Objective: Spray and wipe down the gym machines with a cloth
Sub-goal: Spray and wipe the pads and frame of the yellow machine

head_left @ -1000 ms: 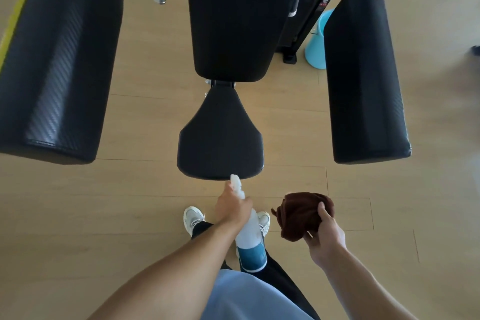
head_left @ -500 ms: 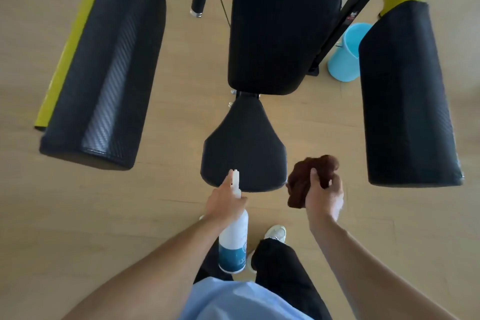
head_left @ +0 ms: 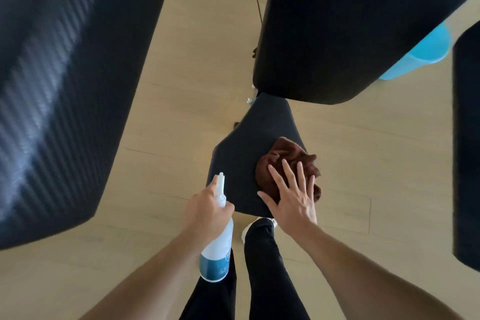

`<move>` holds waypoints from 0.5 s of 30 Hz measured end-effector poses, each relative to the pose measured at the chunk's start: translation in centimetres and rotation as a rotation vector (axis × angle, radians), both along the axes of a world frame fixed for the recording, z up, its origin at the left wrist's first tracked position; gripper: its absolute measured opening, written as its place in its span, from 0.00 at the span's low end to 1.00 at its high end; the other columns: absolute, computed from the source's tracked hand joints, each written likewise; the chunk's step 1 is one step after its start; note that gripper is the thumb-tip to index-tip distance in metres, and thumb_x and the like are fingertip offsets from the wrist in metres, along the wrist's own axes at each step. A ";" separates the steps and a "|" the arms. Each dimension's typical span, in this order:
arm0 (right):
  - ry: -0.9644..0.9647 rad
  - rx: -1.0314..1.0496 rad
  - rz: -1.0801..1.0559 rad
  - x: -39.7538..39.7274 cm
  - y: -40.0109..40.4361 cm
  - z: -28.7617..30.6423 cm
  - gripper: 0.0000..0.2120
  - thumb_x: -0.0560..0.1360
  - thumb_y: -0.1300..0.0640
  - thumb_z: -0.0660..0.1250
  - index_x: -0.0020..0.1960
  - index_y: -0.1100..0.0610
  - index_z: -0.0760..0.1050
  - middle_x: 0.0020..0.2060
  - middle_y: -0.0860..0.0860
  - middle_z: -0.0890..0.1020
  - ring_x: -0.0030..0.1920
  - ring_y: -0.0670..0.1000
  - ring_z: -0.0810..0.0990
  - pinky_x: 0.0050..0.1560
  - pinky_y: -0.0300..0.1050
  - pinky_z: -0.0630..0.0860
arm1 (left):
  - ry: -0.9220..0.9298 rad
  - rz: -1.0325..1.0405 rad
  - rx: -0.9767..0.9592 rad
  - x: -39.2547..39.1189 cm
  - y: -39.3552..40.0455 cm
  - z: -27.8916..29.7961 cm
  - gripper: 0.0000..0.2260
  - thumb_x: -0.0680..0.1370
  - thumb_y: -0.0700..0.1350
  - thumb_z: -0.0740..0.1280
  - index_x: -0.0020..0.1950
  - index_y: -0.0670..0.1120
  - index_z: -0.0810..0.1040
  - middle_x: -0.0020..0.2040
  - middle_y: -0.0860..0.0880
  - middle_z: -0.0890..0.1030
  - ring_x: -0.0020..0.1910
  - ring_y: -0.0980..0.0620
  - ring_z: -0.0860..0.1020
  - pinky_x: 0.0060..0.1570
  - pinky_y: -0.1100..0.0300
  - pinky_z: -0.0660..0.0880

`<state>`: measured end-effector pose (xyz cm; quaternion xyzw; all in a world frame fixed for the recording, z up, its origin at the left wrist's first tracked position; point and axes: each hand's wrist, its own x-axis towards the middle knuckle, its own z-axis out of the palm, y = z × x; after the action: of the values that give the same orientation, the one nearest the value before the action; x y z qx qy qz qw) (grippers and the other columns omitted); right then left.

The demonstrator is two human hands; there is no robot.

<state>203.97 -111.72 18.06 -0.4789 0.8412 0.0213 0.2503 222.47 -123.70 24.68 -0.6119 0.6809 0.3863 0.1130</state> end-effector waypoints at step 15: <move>-0.164 -0.343 0.310 4.8 -10.2 -2.1 0.21 0.80 0.40 0.62 0.70 0.43 0.76 0.75 0.45 0.73 0.82 0.55 0.61 0.81 0.62 0.54 | -0.007 0.158 -0.144 -0.8 -7.3 0.1 0.09 0.72 0.46 0.70 0.37 0.50 0.69 0.32 0.52 0.75 0.31 0.50 0.74 0.30 0.58 0.64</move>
<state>208.80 -121.89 15.99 -0.6377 0.7259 -0.1229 0.2265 221.70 -130.96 24.77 -0.6716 0.6559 0.3422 0.0402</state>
